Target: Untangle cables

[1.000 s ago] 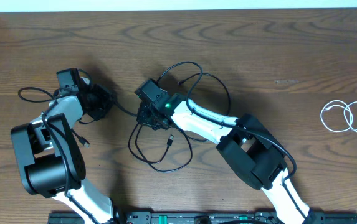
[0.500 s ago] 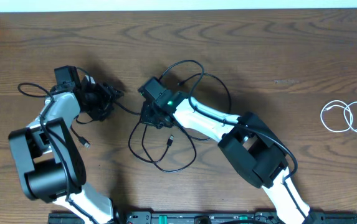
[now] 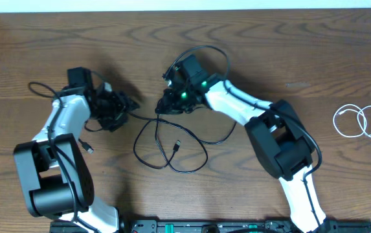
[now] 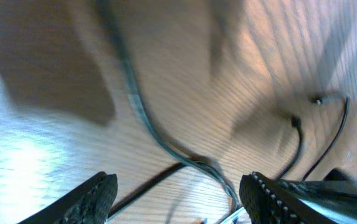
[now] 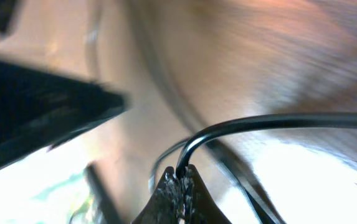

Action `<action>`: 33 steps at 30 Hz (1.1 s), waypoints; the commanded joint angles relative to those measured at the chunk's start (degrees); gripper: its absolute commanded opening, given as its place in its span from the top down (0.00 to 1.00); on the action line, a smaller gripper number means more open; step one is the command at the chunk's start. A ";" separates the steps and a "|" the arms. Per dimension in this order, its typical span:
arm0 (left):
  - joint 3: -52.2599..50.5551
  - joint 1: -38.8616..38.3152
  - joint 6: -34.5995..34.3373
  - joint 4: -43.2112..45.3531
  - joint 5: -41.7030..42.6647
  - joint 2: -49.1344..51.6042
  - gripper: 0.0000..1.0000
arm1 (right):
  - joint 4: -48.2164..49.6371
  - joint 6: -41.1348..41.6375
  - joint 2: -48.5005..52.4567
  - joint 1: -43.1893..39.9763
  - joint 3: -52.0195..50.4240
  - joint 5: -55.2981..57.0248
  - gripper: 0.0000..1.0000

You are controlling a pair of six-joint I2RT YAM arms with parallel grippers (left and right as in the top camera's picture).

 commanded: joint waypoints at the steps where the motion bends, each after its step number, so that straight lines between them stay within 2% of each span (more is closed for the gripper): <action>1: 0.81 -2.99 1.53 2.01 -0.02 -0.57 0.32 | 0.22 -14.03 0.90 -0.57 -0.39 -19.21 0.99; 5: 0.81 -4.61 1.51 4.44 2.99 -0.57 0.32 | -1.49 -22.75 0.90 -0.61 -0.39 -27.52 0.99; 11: 0.81 -4.33 1.31 5.68 6.01 -0.57 0.31 | -1.73 -23.58 0.90 -0.61 -0.39 -28.46 0.99; 15: 0.81 -3.34 1.40 5.44 9.11 -0.57 0.32 | -2.67 -28.35 0.90 -0.94 -0.39 -33.35 0.99; 19: 0.81 -1.16 3.08 5.42 10.45 -0.57 0.31 | -2.78 -28.85 0.90 -2.45 -0.39 -33.79 0.99; 26: 0.81 0.52 6.14 3.48 10.21 -0.52 0.31 | -2.14 -22.10 0.90 -4.83 -0.39 -24.06 0.99; 33: 0.81 -1.64 12.24 1.53 10.25 -0.50 0.31 | 6.60 -12.50 0.90 -6.32 -0.39 -23.58 0.99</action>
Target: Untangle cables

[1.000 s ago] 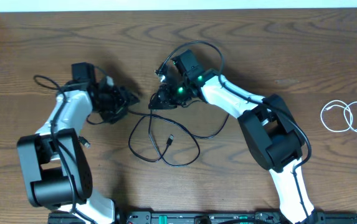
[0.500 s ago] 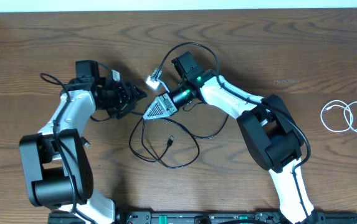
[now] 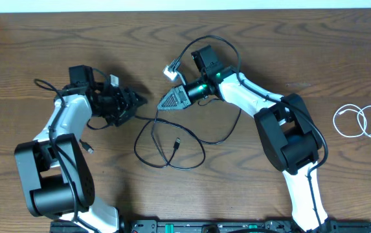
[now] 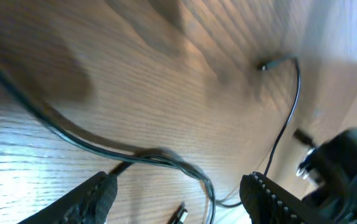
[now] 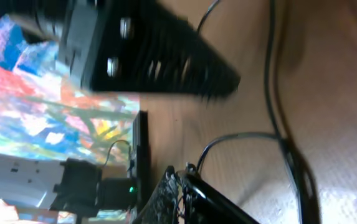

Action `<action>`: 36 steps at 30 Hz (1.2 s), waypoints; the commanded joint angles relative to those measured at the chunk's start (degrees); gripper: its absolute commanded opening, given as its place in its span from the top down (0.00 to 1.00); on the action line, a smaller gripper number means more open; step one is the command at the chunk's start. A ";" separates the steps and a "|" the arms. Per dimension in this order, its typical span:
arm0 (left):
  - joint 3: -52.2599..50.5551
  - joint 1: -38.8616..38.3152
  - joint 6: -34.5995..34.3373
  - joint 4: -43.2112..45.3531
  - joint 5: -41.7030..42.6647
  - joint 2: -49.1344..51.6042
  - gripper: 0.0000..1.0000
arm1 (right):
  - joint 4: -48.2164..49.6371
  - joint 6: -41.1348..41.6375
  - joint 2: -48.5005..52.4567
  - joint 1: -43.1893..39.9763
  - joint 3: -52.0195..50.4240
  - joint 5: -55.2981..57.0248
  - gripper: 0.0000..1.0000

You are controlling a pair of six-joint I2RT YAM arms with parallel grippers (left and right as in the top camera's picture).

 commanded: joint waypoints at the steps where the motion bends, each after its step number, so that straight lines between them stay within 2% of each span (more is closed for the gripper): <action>1: 0.79 -0.81 6.56 -0.66 0.98 -0.50 0.32 | 2.95 7.41 0.31 -1.27 -0.28 0.46 0.99; 3: 0.79 -0.66 10.23 -0.72 2.43 -0.50 0.32 | 4.46 9.55 0.31 -2.27 -0.28 0.44 0.99; 6: 0.79 0.15 21.92 -0.90 13.20 -0.50 0.32 | 4.31 10.12 0.31 -4.15 -0.28 0.17 0.99; 8: 0.79 0.39 30.36 -1.90 21.22 -0.50 0.28 | 3.91 10.08 0.31 -4.96 -0.28 -0.74 0.99; 11: 0.79 0.07 39.63 -4.13 26.62 -0.50 0.26 | 4.11 10.08 0.31 -5.55 -0.28 -3.48 0.99; 14: 0.79 -1.05 43.12 -4.85 25.75 -0.46 0.26 | 5.05 9.55 0.31 -5.53 -0.28 -8.44 0.99; 18: 0.79 -2.69 43.82 -4.92 25.70 -0.46 0.25 | 7.58 8.37 0.31 -5.31 -0.28 -14.99 0.99; 25: 0.79 -5.92 44.19 -5.99 25.73 -0.46 0.26 | 8.20 8.37 0.31 -5.38 -0.28 -15.82 0.99; 26: 0.79 -6.67 44.19 -5.97 25.68 -0.46 0.29 | 8.61 8.37 0.31 -5.38 -0.28 -15.85 0.99; 29: 0.79 -7.89 44.17 -5.46 25.07 -0.46 0.74 | 9.42 8.68 0.31 -5.38 -0.28 -14.99 0.99; 31: 0.79 -7.87 44.17 -5.42 24.85 -0.46 0.92 | 9.53 9.51 0.31 -5.44 -0.28 -13.05 0.99; 36: 0.79 -7.87 44.15 -5.46 24.90 -0.46 0.93 | 9.55 10.10 0.31 -5.79 -0.28 -6.99 0.96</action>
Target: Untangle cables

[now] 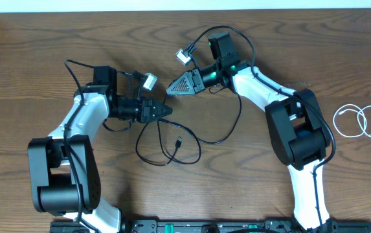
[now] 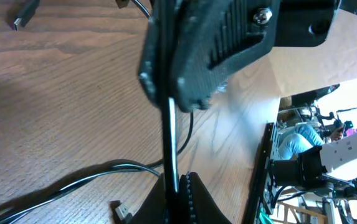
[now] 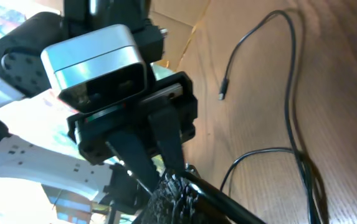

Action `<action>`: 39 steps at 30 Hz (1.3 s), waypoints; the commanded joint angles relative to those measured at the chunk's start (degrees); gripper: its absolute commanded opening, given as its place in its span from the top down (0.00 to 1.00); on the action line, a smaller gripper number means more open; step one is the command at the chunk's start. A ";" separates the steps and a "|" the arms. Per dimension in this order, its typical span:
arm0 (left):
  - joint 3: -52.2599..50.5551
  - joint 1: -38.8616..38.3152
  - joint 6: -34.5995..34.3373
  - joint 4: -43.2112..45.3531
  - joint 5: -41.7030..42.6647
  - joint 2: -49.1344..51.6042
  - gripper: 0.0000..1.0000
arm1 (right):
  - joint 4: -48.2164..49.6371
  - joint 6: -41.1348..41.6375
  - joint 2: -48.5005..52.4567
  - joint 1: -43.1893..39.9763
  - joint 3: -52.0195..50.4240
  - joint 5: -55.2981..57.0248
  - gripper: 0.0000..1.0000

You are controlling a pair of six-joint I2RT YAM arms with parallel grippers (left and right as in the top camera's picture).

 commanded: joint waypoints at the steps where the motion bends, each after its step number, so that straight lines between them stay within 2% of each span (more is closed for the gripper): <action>1: 0.79 0.11 0.98 -0.11 0.79 -0.46 0.92 | 0.20 0.61 0.28 -0.31 -0.28 5.16 0.85; 4: 0.79 0.28 0.94 0.02 0.76 -0.46 0.92 | 0.20 0.59 0.28 -0.85 -0.28 5.68 0.43; 6: 0.79 0.85 -0.52 0.59 0.79 -0.46 0.93 | 0.15 0.59 0.28 -1.68 -0.28 4.98 0.31; 7: 0.79 1.20 -2.21 1.29 0.81 -0.46 0.93 | 0.13 0.44 0.28 -2.12 -0.28 3.91 0.30; 10: 0.79 2.69 -11.98 5.84 0.98 -0.46 0.92 | -0.09 -4.31 0.28 -3.17 -0.28 -2.03 0.28; 14: 0.79 4.50 -32.20 14.69 0.98 -0.46 0.92 | -1.03 -8.85 0.28 -3.15 -0.28 -6.80 0.28; 17: 0.79 4.79 -46.60 20.55 0.96 -0.46 0.93 | -3.56 -12.48 0.28 -2.14 -0.28 -6.67 0.31; 19: 0.79 4.63 -53.09 23.08 0.90 -0.46 0.92 | -5.29 -14.43 0.28 -1.25 -0.33 -5.97 0.32; 20: 0.79 4.46 -59.04 24.96 0.72 -0.46 0.93 | -6.97 -15.63 0.28 0.07 -0.33 -4.50 0.33; 23: 0.79 4.48 -67.17 27.17 0.70 -0.46 0.93 | -9.44 -15.78 0.28 3.43 -0.33 0.22 0.34; 30: 0.79 4.46 -77.92 28.89 0.55 -0.46 0.93 | -9.49 -15.76 0.28 9.38 -0.33 5.33 0.41; 39: 0.79 4.46 -79.25 30.18 0.31 -0.46 0.92 | -9.27 -15.39 0.28 13.16 -0.33 10.03 0.53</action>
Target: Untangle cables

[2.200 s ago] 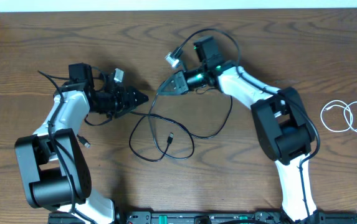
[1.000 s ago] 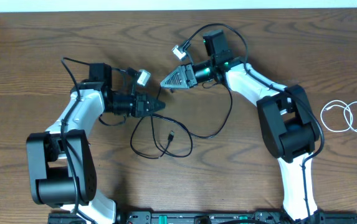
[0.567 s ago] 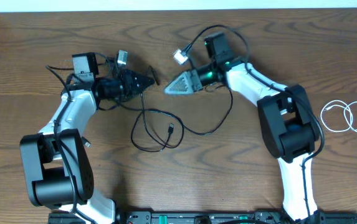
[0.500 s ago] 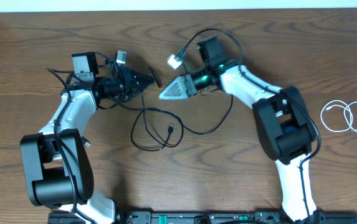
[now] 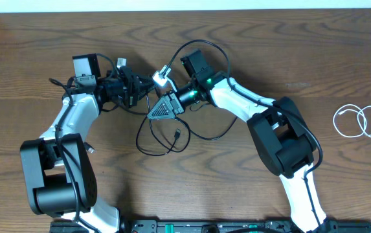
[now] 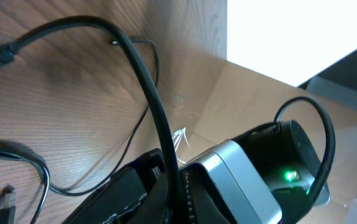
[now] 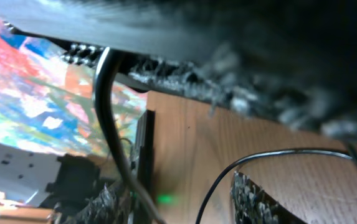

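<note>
A black cable (image 5: 161,140) lies in tangled loops at the table's middle, with a plug (image 5: 177,134) inside the loops. Another stretch arcs over the right wrist (image 5: 206,47). My left gripper (image 5: 145,90) is shut on the black cable (image 6: 146,93), which runs straight into its closed jaws (image 6: 175,186). My right gripper (image 5: 153,112) sits just below and right of it, almost touching. Its fingers (image 7: 259,199) stand open, with a blurred cable strand (image 7: 108,124) passing between them (image 7: 178,199), not clamped.
A coiled white cable (image 5: 360,122) lies apart at the far right of the wooden table (image 5: 314,58). The table's far edge meets a white wall at the top. Both arm bases stand at the near edge.
My right gripper has opened and let go of the black cable, and now sits lower and further left beside the left gripper. The left gripper, still shut on the cable, has drawn back up and left.
At first my right gripper was shut on the black cable while the left was open near the tangle. The right then held the cable further up and right. Later the left was shut on the cable too. Now only the left holds it.
</note>
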Action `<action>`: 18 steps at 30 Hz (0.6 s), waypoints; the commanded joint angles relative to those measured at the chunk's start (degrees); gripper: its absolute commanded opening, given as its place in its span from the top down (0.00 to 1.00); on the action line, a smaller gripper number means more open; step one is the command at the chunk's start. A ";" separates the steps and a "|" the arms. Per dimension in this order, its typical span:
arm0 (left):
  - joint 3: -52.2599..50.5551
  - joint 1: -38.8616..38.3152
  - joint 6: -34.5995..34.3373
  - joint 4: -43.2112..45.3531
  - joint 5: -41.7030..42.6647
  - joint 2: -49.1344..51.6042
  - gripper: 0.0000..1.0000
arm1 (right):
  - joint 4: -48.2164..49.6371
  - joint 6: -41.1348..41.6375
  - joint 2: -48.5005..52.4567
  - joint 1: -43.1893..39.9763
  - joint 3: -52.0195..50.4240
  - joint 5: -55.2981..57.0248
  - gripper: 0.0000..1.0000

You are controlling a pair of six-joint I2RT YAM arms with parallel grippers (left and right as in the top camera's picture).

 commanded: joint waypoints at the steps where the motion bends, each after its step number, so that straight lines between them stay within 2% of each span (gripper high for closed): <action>1: 0.79 -0.50 -1.68 1.86 1.16 -0.46 0.93 | -0.02 0.24 0.24 3.69 -0.22 0.26 0.53; 11: 0.79 -0.50 -2.27 2.03 -2.36 -0.46 0.93 | 8.24 11.17 0.24 5.88 -0.22 0.17 0.62; 16: 0.79 -0.44 -2.25 3.21 -3.37 -0.46 0.92 | 9.68 12.41 0.24 7.21 -0.22 -1.77 0.66; 18: 0.79 -0.44 -2.27 4.35 -3.37 -0.46 0.93 | 10.08 12.39 0.24 7.32 -0.22 -2.97 0.77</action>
